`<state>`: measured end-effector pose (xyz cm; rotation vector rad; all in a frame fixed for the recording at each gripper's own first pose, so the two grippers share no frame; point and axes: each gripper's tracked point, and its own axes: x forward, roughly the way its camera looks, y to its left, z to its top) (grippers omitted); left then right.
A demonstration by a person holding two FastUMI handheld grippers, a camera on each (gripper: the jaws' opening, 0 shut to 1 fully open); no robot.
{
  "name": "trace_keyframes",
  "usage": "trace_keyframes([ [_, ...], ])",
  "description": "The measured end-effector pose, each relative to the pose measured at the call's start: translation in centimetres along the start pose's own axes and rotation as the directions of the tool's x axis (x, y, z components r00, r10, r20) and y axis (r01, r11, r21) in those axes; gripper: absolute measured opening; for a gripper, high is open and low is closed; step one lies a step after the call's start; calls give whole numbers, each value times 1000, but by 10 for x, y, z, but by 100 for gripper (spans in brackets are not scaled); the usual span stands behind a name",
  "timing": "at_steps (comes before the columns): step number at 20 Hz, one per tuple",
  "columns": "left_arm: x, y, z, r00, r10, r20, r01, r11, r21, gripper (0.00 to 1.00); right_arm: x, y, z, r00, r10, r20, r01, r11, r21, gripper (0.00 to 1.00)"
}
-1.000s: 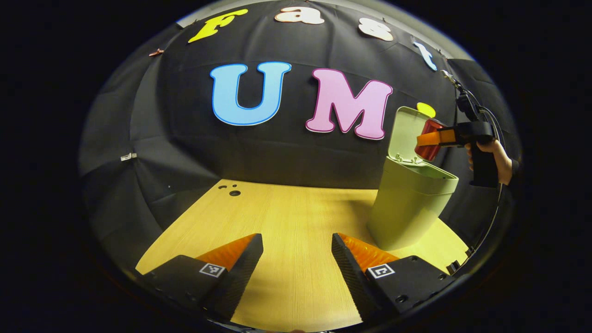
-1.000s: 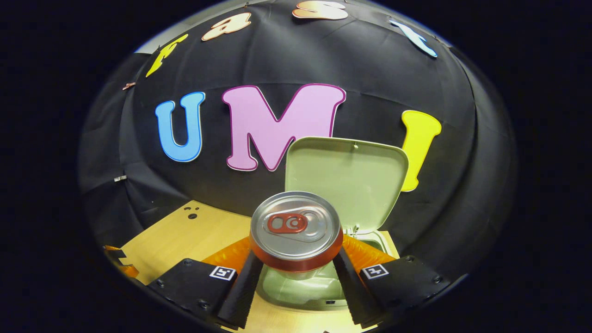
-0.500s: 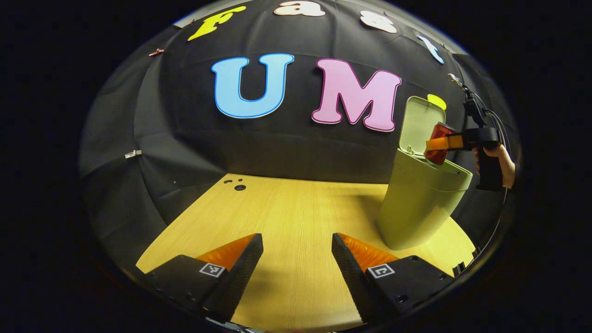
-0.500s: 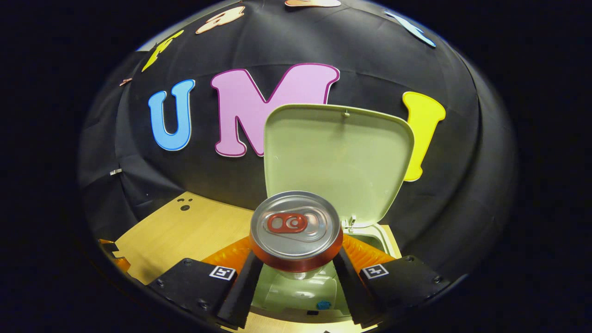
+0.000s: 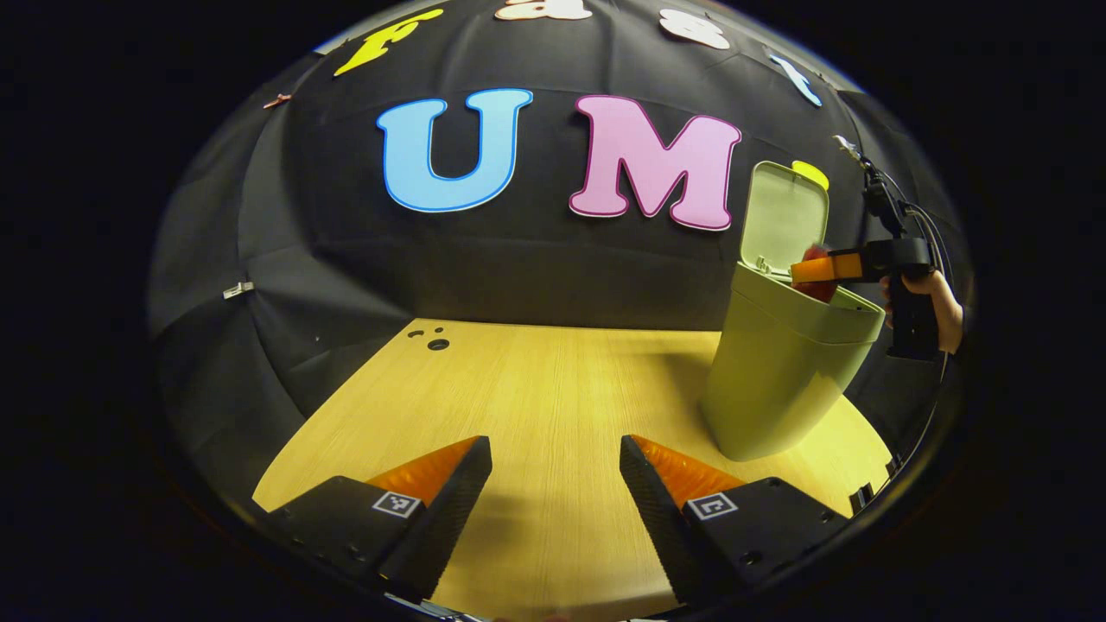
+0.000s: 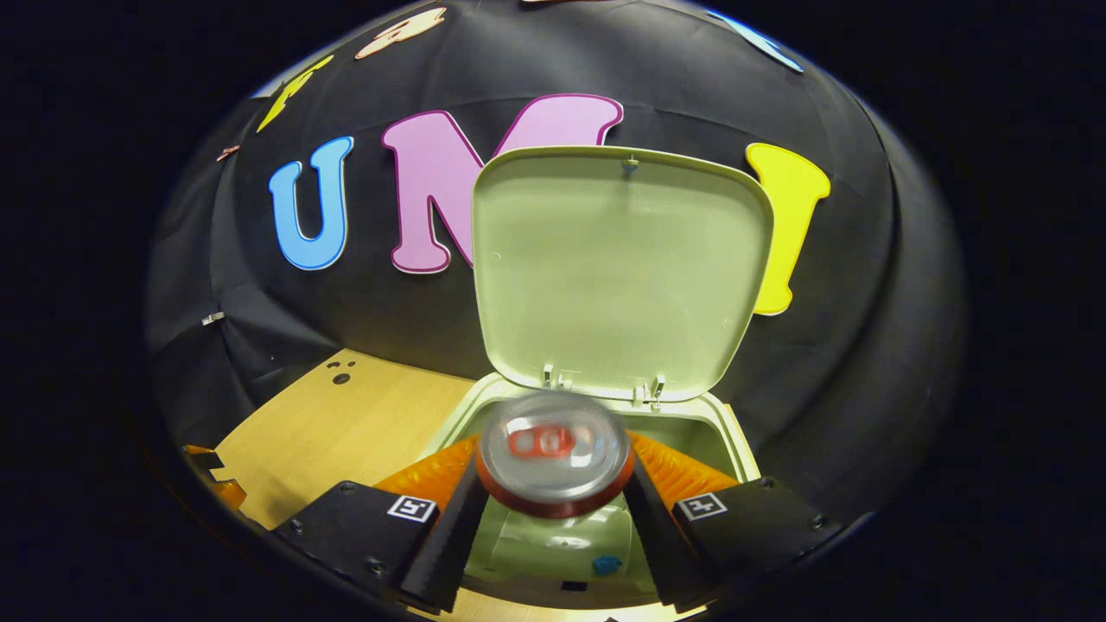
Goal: Press the lid of the desktop garbage bin to open it, pick up the crumpled paper on the desktop and throw it into the bin, then pick up the pop can on the desktop and drop it into the bin, and finally close the garbage bin lid.
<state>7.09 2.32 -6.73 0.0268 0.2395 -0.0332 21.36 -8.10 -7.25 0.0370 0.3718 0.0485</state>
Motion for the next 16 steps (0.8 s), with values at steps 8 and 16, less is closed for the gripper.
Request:
trace_keyframes([
  [8, 1, 2, -1, 999, 39, -21, -39, 999, 5, 96, -10, -22, 28, 990, -63, 127, 63, 998, 3, 98],
  [16, 3, -10, 5, 992, 124, -11, -124, 986, -113, 96, -42, -26, 47, 975, -33, 218, 42, 999, -35, 98],
])
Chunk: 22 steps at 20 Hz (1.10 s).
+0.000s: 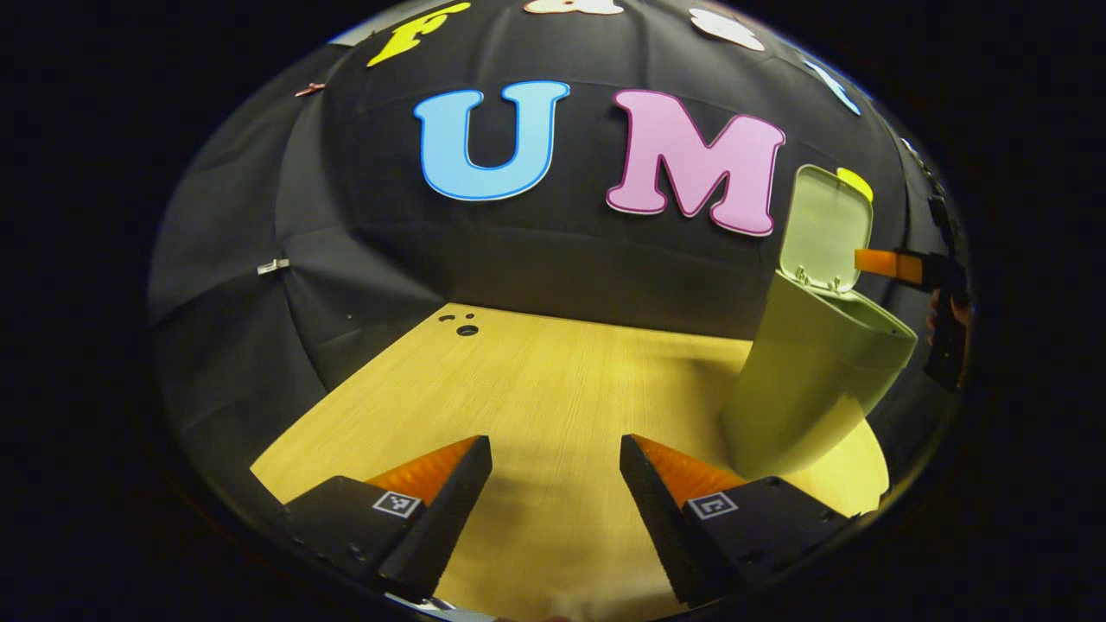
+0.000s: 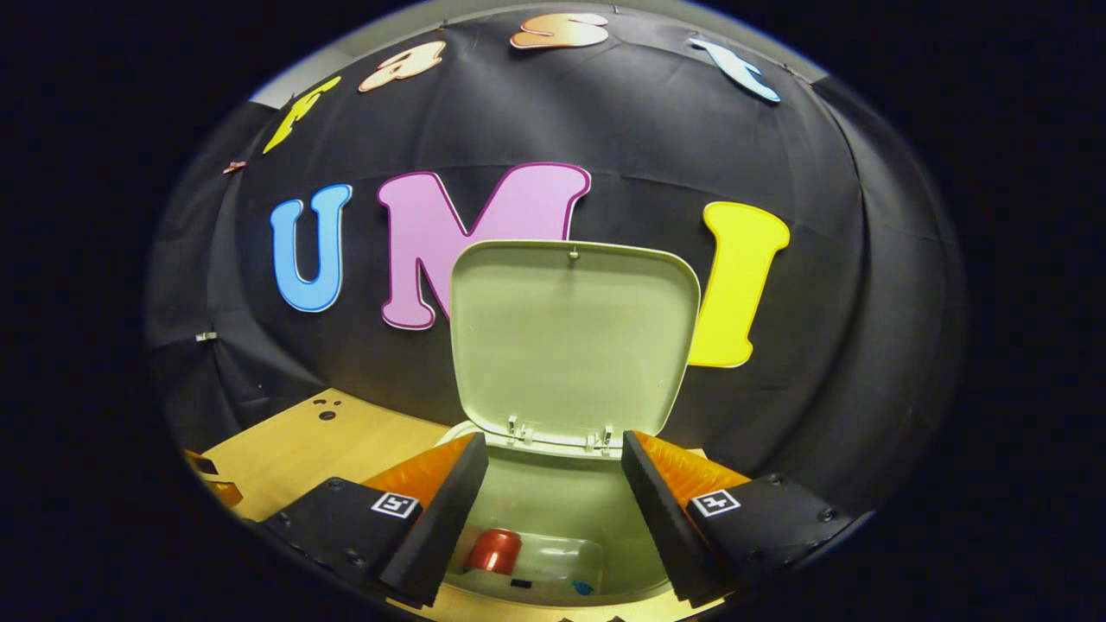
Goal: Press the lid of the desktop garbage bin to open it, pick up the crumpled paper on the desktop and throw it into the bin, then pick up the pop can on the desktop and drop it into the bin, and finally close the garbage bin lid.
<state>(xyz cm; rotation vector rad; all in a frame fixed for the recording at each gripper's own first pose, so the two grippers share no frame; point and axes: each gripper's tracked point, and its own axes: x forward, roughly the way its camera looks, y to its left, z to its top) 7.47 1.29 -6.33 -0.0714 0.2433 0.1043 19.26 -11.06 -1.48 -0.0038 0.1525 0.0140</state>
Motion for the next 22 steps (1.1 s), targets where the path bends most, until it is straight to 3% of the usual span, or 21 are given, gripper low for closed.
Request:
trace_keyframes([
  [5, -18, -11, -6, 998, -61, 8, 61, 997, 38, 96, -19, 6, 40, 998, 15, 64, -15, 1000, 5, 98],
  [10, -36, -1, -25, 998, -64, -13, 64, 997, 36, 96, -19, 7, 86, 993, -7, 122, 2, 999, 46, 98],
  [15, -44, 21, -27, 999, -31, -10, 31, 999, 7, 96, -2, 5, 128, 987, -28, 161, 24, 999, 26, 98],
  [22, -43, 63, -25, 998, 59, -7, -59, 994, -90, 96, 33, 1, 160, 988, -48, 149, 37, 996, 79, 98],
])
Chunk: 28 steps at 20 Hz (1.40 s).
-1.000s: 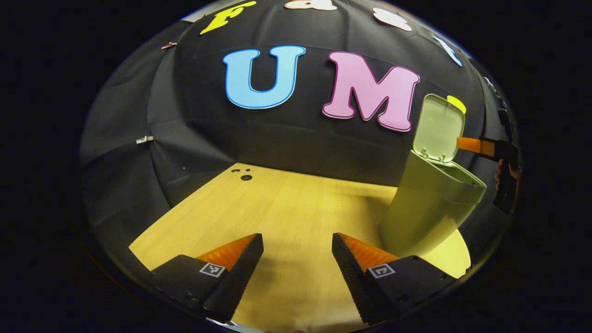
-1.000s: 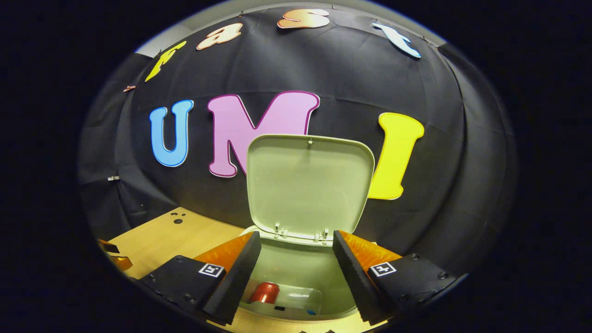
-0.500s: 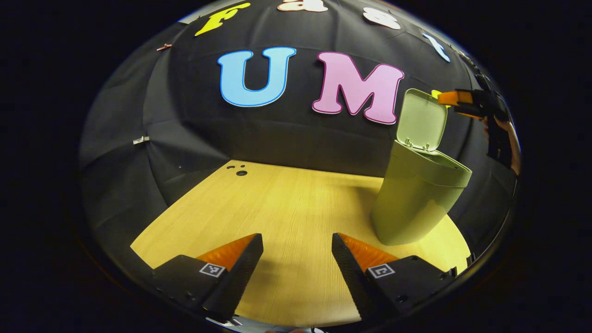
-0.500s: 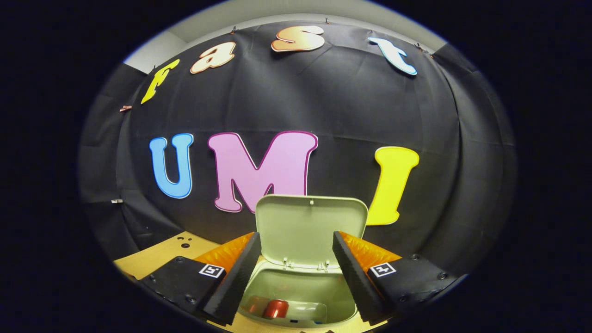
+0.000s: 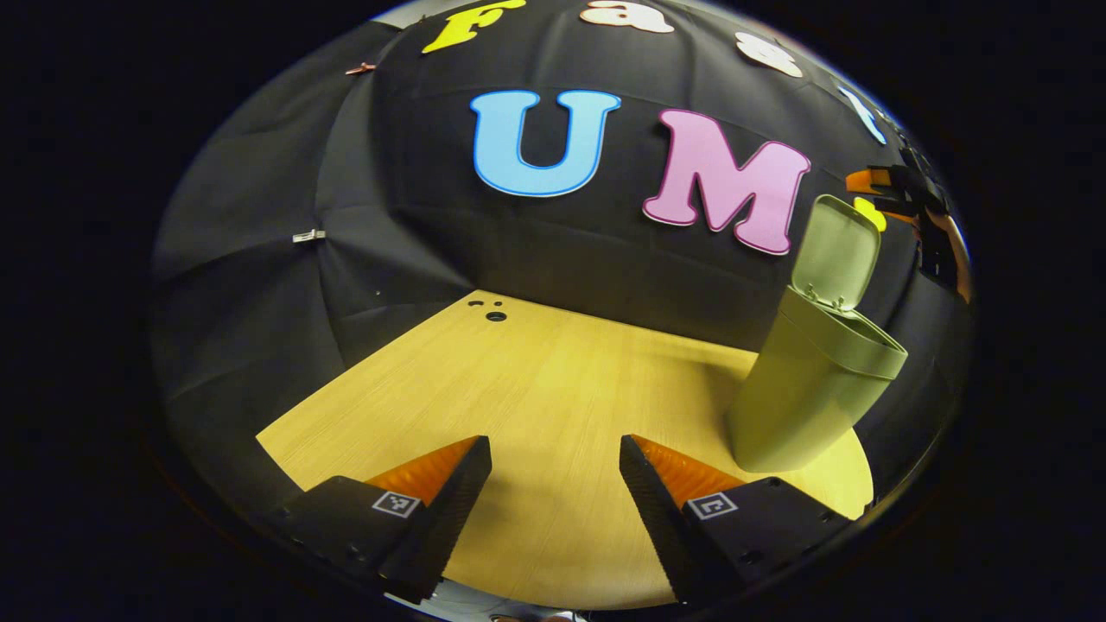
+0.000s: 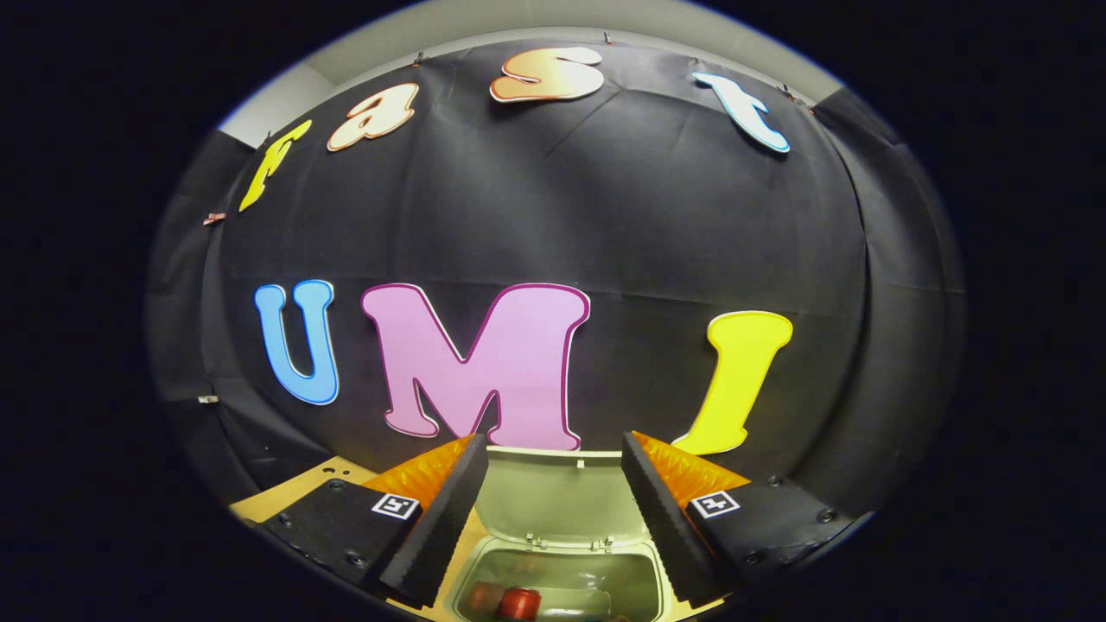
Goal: Press the lid of the desktop garbage bin to open it, pick up the crumpled paper on the desktop and throw it into the bin, then pick up the pop can on the desktop and drop it into the bin, and finally close the garbage bin lid.
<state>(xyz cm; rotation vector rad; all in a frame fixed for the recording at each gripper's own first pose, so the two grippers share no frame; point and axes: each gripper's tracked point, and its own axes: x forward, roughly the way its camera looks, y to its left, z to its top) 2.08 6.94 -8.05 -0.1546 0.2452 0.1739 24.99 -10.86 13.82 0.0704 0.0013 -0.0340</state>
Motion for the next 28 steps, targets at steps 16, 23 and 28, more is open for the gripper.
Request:
trace_keyframes([
  [16, -1, 29, 3, 998, 61, 14, -61, 998, -29, 96, 67, -11, -32, 979, -20, -204, 33, 998, 60, 97],
  [23, -4, 24, -9, 999, 34, -2, -34, 999, -36, 96, 38, -8, -39, 975, -11, -221, 21, 999, 40, 97],
  [28, -6, 17, -12, 1000, 4, -1, -4, 1000, -14, 96, 6, -6, -53, 969, -7, -247, 2, 1000, -18, 98],
])
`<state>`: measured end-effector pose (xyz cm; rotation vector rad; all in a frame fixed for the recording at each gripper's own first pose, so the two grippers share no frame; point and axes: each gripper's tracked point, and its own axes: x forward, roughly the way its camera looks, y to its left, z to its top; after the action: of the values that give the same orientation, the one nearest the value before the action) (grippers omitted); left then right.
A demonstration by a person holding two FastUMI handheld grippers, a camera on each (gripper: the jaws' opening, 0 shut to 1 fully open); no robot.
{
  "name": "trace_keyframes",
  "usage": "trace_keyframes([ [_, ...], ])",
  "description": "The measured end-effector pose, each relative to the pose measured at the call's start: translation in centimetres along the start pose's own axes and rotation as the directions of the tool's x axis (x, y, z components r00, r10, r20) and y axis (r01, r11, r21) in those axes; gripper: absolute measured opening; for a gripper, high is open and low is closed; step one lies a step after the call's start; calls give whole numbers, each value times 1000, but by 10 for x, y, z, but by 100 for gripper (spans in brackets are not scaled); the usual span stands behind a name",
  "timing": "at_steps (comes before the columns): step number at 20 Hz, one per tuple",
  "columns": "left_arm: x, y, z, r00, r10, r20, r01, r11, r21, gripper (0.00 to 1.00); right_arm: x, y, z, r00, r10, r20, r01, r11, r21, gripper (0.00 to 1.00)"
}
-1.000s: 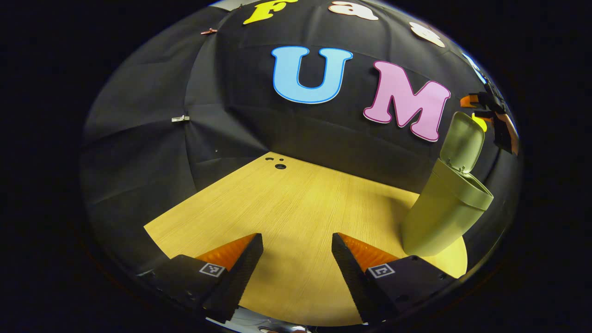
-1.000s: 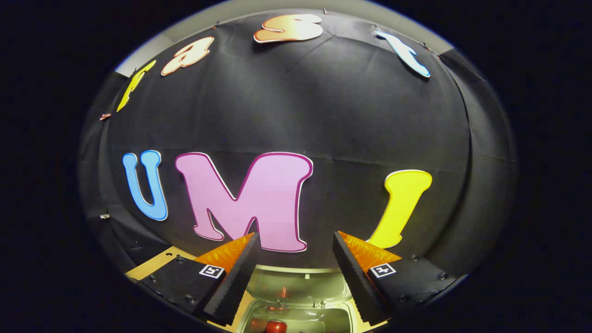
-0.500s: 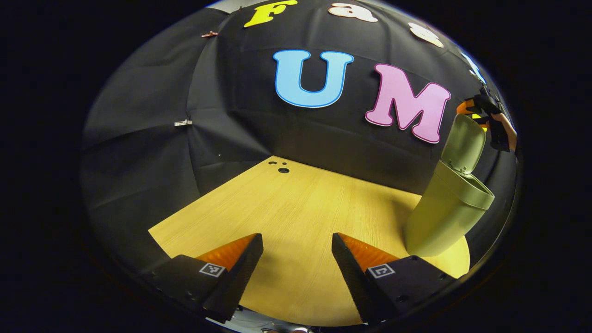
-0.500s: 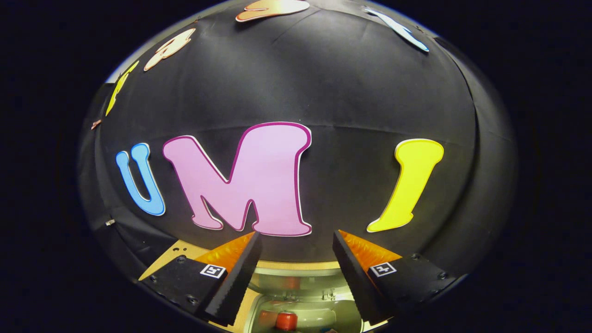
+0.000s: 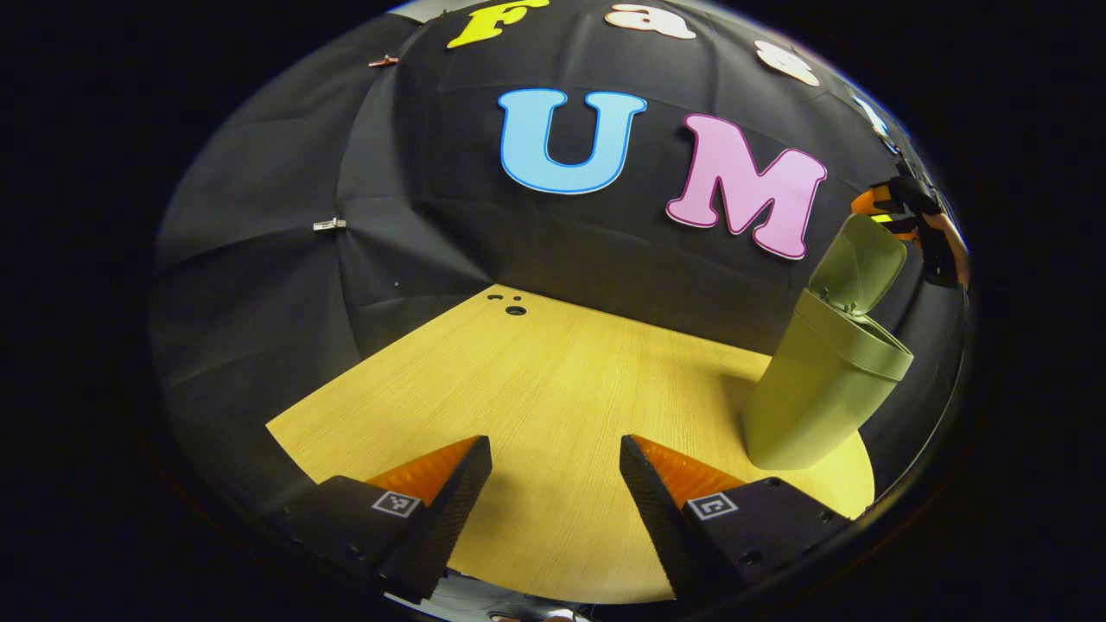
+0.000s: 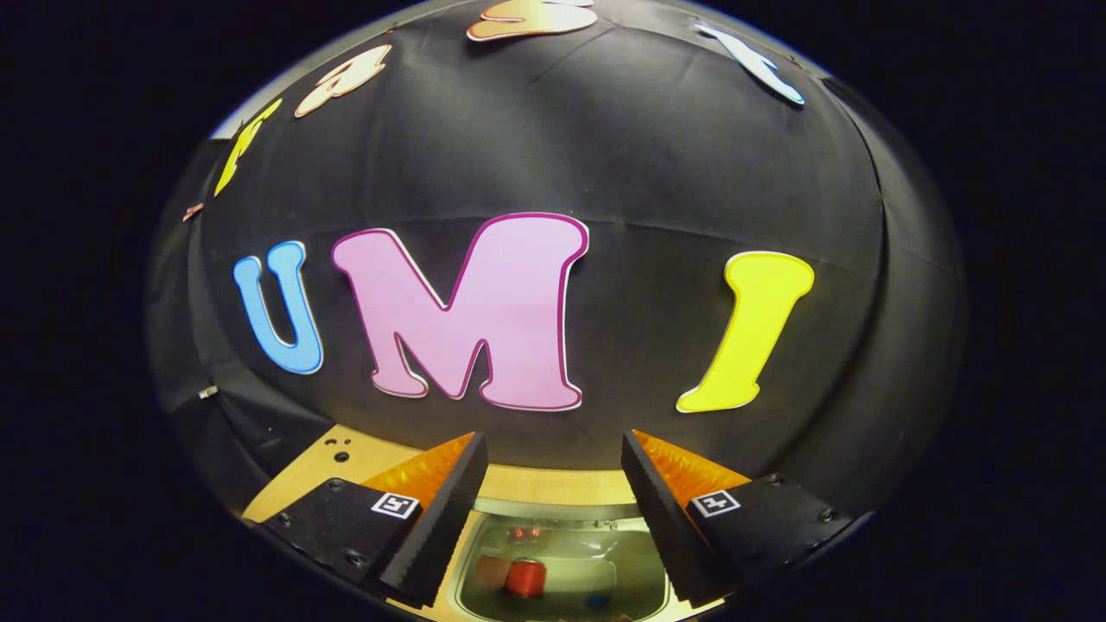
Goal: Press the lid of the desktop garbage bin to open it, pick up the crumpled paper on the desktop and throw it into the bin, then pick up the pop can on the desktop and drop it into the bin, and finally close the garbage bin lid.
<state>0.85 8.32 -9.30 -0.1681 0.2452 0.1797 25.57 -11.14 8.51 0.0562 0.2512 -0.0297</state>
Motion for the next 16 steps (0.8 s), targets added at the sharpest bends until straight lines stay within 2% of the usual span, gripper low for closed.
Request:
trace_keyframes([
  [7, -6, 1, -5, 999, -28, -17, 28, 999, 30, 96, -34, 3, -39, 999, 7, -45, -8, 1000, -19, 98],
  [16, -1, -19, -7, 998, -55, -34, 57, 995, 86, 96, -51, 1, -104, 991, 26, -130, -21, 999, 39, 98],
])
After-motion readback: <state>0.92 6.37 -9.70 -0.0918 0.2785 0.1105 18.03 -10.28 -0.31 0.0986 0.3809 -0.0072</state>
